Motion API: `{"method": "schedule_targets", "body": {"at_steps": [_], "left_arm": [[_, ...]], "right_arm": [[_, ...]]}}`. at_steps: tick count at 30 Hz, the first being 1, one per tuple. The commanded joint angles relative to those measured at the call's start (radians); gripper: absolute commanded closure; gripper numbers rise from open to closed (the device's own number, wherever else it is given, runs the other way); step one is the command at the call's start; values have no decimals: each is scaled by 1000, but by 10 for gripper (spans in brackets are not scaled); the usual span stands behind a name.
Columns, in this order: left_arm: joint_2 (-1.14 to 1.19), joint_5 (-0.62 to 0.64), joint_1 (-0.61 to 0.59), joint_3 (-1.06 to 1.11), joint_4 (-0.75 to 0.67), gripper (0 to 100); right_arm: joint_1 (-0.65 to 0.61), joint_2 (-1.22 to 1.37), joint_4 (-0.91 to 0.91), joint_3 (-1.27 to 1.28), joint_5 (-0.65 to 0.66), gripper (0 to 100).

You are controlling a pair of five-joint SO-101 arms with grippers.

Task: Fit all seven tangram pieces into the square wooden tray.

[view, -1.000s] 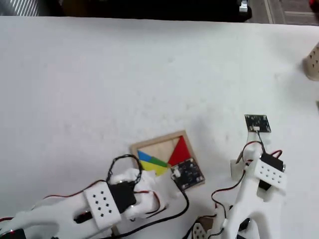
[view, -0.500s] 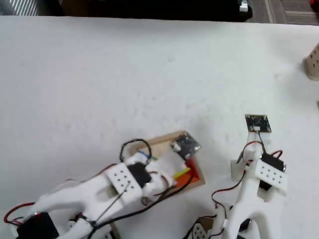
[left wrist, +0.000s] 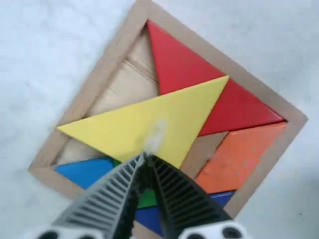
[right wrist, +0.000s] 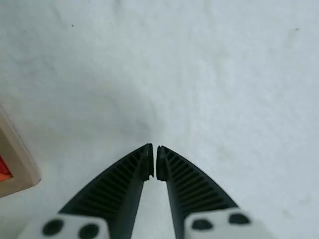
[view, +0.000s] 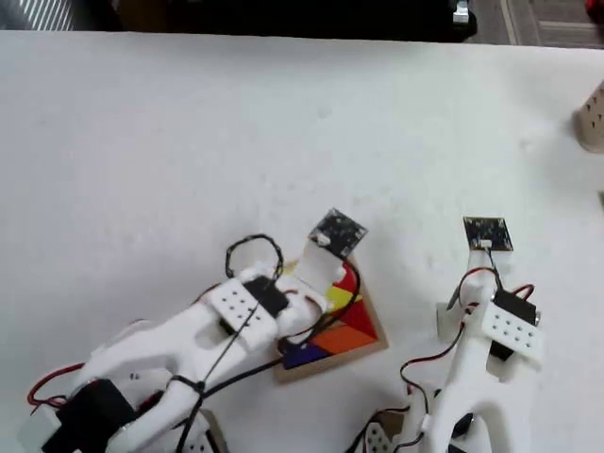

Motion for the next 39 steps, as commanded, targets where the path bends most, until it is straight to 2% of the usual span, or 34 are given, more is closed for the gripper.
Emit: {"method": "schedule_targets", "body": {"at_steps": [1, 12, 14, 17, 19, 21, 25, 33, 36, 39], "left_arm": [[62, 23, -44, -23, 31, 976], [27, 25, -113, -26, 35, 976], [-54, 21, -70, -23, 52, 976], [-234, 18, 62, 8, 75, 976], [-334, 15, 125, 55, 44, 976], [-364, -17, 136, 100, -11, 976], [-257, -32, 139, 74, -46, 976], [170, -31, 130, -133, -40, 976], [217, -29, 93, -199, -23, 976], [223, -29, 68, -212, -71, 976]], "right_arm": [[5, -13, -12, -5, 11, 978], [4, -13, -31, -2, 11, 978], [2, -13, -31, -2, 9, 978], [1, -13, -33, -2, 9, 978], [1, -13, -33, -2, 9, 978], [1, -13, -33, 0, 9, 978], [-1, -13, -33, 0, 9, 978], [-1, -13, -33, 0, 9, 978], [-1, -13, -33, 0, 9, 978], [-1, -13, -33, 0, 9, 978]]}}
